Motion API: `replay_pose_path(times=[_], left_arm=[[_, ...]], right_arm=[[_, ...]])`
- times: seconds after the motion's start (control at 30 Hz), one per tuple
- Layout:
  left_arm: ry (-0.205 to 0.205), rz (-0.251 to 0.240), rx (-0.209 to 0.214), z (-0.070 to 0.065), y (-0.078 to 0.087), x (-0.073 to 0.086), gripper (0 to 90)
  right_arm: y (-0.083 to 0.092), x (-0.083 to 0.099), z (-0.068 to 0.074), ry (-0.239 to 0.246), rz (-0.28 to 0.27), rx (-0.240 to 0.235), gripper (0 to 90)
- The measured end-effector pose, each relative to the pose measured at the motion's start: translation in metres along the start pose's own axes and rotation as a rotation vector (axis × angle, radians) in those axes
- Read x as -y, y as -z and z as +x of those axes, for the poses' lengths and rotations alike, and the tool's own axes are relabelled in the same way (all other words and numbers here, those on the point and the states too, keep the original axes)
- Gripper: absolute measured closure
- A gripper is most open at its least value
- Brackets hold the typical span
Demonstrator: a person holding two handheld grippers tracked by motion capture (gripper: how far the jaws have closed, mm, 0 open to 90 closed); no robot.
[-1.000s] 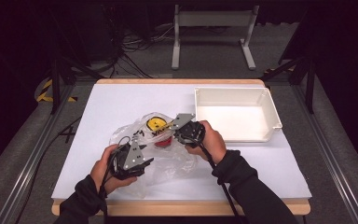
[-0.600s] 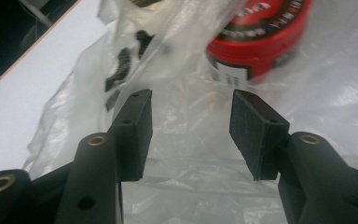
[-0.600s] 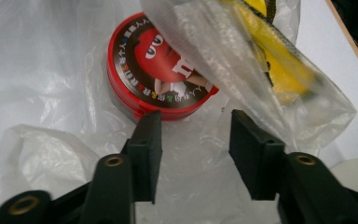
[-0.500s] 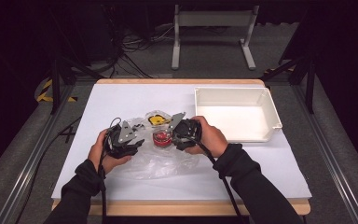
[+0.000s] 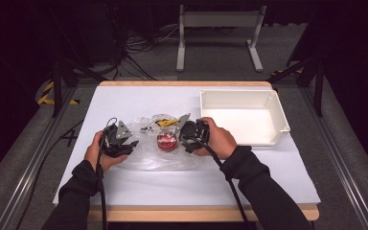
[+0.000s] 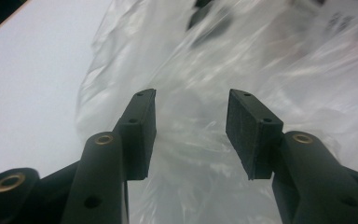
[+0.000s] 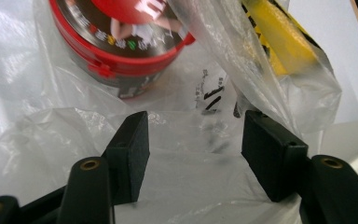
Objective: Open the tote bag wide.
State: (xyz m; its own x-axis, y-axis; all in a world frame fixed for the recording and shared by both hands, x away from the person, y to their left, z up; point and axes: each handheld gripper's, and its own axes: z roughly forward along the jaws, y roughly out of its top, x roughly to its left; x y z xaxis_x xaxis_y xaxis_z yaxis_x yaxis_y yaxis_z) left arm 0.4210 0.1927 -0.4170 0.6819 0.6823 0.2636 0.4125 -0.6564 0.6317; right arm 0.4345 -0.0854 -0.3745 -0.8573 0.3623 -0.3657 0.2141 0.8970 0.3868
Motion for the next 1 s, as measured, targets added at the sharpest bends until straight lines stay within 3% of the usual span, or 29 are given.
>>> replay_pose_path(times=[0.07,0.2,0.53,0.63,0.73,0.83,1.0], left_arm=[[0.015,0.014,-0.023,0.004,-0.002,0.003,51.5],[0.038,0.015,-0.026,0.009,-0.002,0.007,50.2],[0.093,-0.166,0.009,0.016,0.038,0.001,40.8],[0.078,-0.256,0.043,0.015,0.055,-0.003,39.0],[0.036,-0.319,0.078,0.01,0.07,-0.007,40.6],[-0.019,-0.331,0.109,0.0,0.075,-0.011,44.8],[-0.093,-0.3,0.165,-0.018,0.069,-0.014,47.3]], right_arm=[[-0.002,0.001,-0.002,-0.001,0.012,0.006,40.2],[-0.005,0.001,-0.003,0.008,0.03,-0.012,38.0],[-0.011,-0.004,-0.001,0.003,0.013,0.001,35.6],[-0.01,-0.006,-0.001,0.009,0.005,0.008,36.5],[-0.01,-0.008,-0.002,0.005,-0.001,0.014,37.1],[-0.01,-0.009,-0.002,0.01,0.001,0.012,37.0],[-0.009,-0.009,-0.004,0.006,-0.006,0.007,41.4]])
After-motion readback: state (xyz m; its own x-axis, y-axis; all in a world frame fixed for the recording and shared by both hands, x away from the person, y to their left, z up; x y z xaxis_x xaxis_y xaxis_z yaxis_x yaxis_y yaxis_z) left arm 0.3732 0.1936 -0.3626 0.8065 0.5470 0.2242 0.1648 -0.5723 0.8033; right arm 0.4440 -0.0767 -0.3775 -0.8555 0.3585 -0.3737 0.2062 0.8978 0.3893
